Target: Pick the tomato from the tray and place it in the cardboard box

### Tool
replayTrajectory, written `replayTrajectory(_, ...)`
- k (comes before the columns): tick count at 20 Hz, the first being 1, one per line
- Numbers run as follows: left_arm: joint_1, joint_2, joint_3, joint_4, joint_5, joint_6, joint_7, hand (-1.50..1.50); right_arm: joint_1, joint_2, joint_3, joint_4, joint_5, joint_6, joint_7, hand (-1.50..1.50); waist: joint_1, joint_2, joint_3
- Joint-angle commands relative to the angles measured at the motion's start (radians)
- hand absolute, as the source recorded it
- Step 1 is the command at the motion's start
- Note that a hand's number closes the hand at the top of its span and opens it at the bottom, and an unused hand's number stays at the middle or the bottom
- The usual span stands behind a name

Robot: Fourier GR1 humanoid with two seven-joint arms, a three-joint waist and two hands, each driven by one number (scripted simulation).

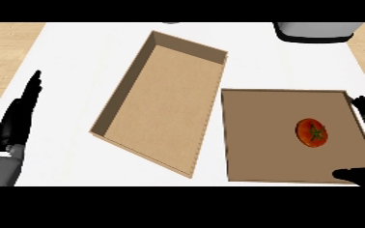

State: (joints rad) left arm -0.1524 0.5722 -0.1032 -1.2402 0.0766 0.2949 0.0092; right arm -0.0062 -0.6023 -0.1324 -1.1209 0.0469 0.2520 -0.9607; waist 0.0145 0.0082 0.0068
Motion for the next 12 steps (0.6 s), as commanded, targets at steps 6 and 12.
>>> replayTrajectory(6, 0.020, -0.019, -0.020, -0.046, -0.031, 0.014, 0.051, 0.00, -0.099, -0.239, 0.042, 0.174, 0.287, -0.104, -0.134, -1.50, 0.012, -0.004, -0.004)
replayTrajectory(12, 0.058, -0.020, -0.006, -0.090, -0.050, 0.014, 0.064, 0.00, -0.163, -0.232, 0.159, 0.097, 0.453, -0.138, 0.053, -1.50, 0.002, -0.008, -0.007)
